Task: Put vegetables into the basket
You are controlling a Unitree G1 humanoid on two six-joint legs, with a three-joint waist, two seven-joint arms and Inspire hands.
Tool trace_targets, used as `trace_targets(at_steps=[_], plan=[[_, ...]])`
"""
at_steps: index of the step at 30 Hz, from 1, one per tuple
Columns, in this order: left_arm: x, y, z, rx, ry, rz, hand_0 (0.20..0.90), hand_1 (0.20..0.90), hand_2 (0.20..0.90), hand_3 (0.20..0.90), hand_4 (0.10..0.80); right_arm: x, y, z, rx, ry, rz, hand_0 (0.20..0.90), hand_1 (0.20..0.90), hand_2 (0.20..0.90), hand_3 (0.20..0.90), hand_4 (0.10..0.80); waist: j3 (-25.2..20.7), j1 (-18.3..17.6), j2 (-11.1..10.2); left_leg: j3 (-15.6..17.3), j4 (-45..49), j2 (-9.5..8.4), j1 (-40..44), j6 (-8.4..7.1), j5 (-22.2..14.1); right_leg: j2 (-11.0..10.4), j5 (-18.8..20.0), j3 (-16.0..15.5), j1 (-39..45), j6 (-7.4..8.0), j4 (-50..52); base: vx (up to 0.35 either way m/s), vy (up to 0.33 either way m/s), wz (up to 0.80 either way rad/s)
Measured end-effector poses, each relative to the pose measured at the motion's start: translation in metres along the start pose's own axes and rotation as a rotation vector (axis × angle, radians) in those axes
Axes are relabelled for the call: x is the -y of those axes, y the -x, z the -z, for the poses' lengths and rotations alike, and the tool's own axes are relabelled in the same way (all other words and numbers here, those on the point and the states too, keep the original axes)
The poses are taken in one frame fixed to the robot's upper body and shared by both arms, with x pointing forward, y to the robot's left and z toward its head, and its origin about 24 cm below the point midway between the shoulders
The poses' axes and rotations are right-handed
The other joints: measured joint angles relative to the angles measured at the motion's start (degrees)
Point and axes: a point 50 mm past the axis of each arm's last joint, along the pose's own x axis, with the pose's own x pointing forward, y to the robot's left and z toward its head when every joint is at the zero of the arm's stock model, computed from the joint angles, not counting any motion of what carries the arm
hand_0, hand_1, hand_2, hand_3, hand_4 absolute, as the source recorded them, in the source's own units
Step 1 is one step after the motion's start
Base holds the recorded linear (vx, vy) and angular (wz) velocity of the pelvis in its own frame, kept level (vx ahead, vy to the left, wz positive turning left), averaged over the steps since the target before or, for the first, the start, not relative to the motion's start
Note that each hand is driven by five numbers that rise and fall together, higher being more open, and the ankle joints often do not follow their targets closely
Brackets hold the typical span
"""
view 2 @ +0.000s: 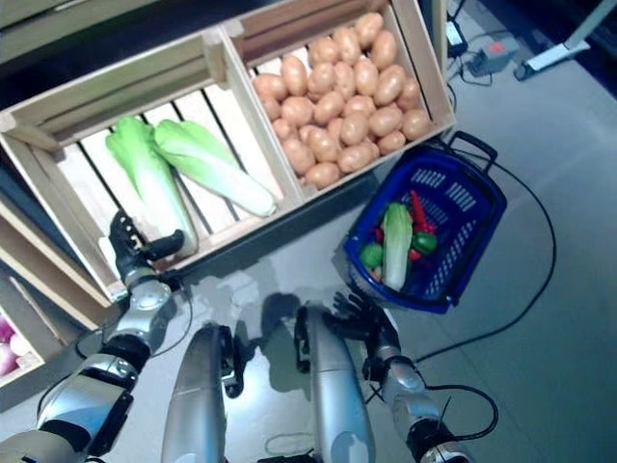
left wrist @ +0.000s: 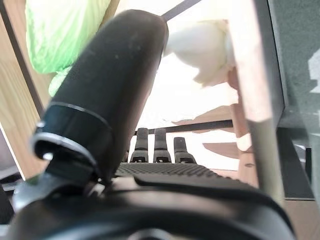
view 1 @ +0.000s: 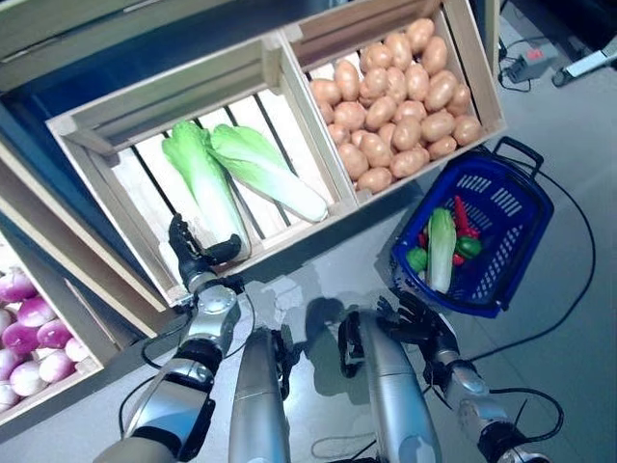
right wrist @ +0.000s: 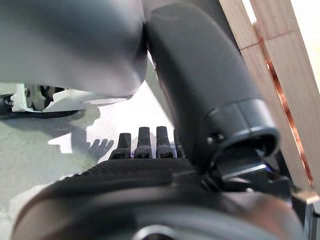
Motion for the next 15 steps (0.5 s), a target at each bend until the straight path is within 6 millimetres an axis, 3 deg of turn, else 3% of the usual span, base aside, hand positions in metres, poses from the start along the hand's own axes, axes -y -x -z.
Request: trace_targets(at_steps=[4, 6, 7, 9, 10, 11, 15], plan=[[-0.001, -0.014, -0.016, 0.007, -0.009, 0.019, 0.9, 0.9, 0.9, 0.9, 0.8, -0.002, 0.0, -0.005, 0.027, -0.001, -0.011, 0.9, 0.9, 0.9, 0.9, 0.8, 0.1, -0.8, 0.0, 0.0, 1.2, 0.42, -2.8, -0.08, 0.0, 0.0, 0.3, -0.7, -2.1, -0.15, 0.6, -0.005, 0.007, 0.04], [-0.001, -0.022, -0.03, 0.011, 0.001, 0.032, 0.9, 0.9, 0.9, 0.9, 0.8, -0.001, -0.002, -0.013, 0.053, 0.016, -0.02, 0.9, 0.9, 0.9, 0.9, 0.8, 0.1, -1.1, 0.3, 1.0, 4.0, -0.13, -3.2, 2.25, -1.3, 0.5, 0.6, -0.7, -4.5, 0.42, 0.5, -0.023, 0.011, -0.01], [-0.001, -0.024, -0.034, 0.017, 0.005, 0.036, 0.9, 0.9, 0.9, 0.9, 0.8, -0.001, -0.003, -0.015, 0.06, 0.019, -0.022, 0.9, 0.9, 0.9, 0.9, 0.8, 0.2, -1.0, 0.3, 1.0, 3.7, -0.33, -3.3, 1.17, -1.9, 0.5, 0.9, -0.7, -5.0, 0.81, 0.4, -0.03, 0.009, -0.28], [0.0, -0.029, -0.044, 0.032, -0.001, 0.035, 0.9, 0.9, 0.9, 0.9, 0.8, 0.001, -0.002, -0.021, 0.091, 0.023, -0.025, 0.9, 0.9, 0.9, 0.9, 0.8, 0.2, -0.7, 0.2, 1.7, 3.4, 1.6, -5.2, 1.5, -1.9, 0.4, -0.4, 0.6, -6.0, -1.62, 7.1, -0.008, 0.002, -0.09], [0.003, -0.03, -0.051, 0.043, -0.001, 0.048, 0.9, 0.9, 0.9, 0.9, 0.8, 0.004, -0.002, -0.019, 0.077, 0.029, -0.007, 0.9, 0.9, 0.9, 0.9, 0.8, 0.5, -1.0, 0.1, 2.3, 3.6, 1.57, -5.8, 1.05, -2.0, 0.5, -4.1, 2.5, -3.7, 0.1, 6.1, -0.007, 0.0, 0.22], [0.005, -0.032, -0.057, 0.051, 0.0, 0.059, 0.9, 0.9, 0.9, 0.9, 0.8, 0.008, -0.004, -0.019, 0.066, 0.036, 0.011, 0.9, 0.9, 0.9, 0.9, 0.8, 0.7, -1.0, 0.6, 2.4, 3.6, 1.4, -6.7, 0.89, -1.8, 0.6, -3.5, 2.4, -4.5, 0.51, 5.5, -0.002, -0.003, 0.18], [-0.003, -0.039, -0.061, 0.032, 0.004, 0.046, 0.9, 0.9, 0.9, 0.9, 0.8, 0.015, -0.004, -0.02, 0.063, 0.054, 0.036, 0.9, 0.9, 0.9, 0.9, 0.8, 0.8, -1.2, 0.6, 1.7, 2.9, 1.15, -6.9, 0.6, -1.4, 1.6, -3.0, 2.6, -5.4, 0.21, 5.1, -0.001, -0.009, -0.09]])
